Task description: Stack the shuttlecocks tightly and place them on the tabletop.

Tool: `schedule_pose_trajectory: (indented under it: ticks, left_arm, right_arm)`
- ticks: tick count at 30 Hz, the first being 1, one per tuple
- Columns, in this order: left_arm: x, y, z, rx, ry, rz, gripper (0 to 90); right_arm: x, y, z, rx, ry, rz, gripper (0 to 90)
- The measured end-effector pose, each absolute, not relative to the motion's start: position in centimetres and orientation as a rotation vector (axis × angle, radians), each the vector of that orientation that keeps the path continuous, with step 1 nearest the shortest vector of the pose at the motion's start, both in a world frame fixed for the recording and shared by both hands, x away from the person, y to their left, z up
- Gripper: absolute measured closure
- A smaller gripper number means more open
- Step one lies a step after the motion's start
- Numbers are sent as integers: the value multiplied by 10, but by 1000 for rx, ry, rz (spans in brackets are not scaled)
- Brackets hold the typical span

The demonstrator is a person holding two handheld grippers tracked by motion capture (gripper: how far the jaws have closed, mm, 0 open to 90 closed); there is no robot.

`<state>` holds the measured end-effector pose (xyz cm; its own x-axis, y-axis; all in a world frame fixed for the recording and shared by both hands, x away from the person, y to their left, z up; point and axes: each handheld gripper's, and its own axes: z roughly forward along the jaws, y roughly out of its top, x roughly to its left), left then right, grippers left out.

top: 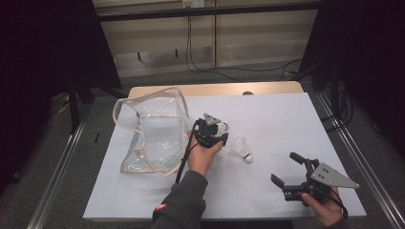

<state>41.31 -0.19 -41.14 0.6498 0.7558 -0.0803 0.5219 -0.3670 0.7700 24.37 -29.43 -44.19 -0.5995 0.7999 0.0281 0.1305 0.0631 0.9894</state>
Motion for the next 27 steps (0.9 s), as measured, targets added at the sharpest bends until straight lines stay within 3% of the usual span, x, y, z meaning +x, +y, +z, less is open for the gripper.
schedule_pose_trajectory:
  ticks: [10,27]
  left_arm:
    - [418,5,-411,2010,1059,439,647]
    - [420,2,-414,2016,1051,430,647]
  right_arm:
    - [244,-296,-442,929,1795,1579,6]
    - [243,-296,-442,927,1795,1579,6]
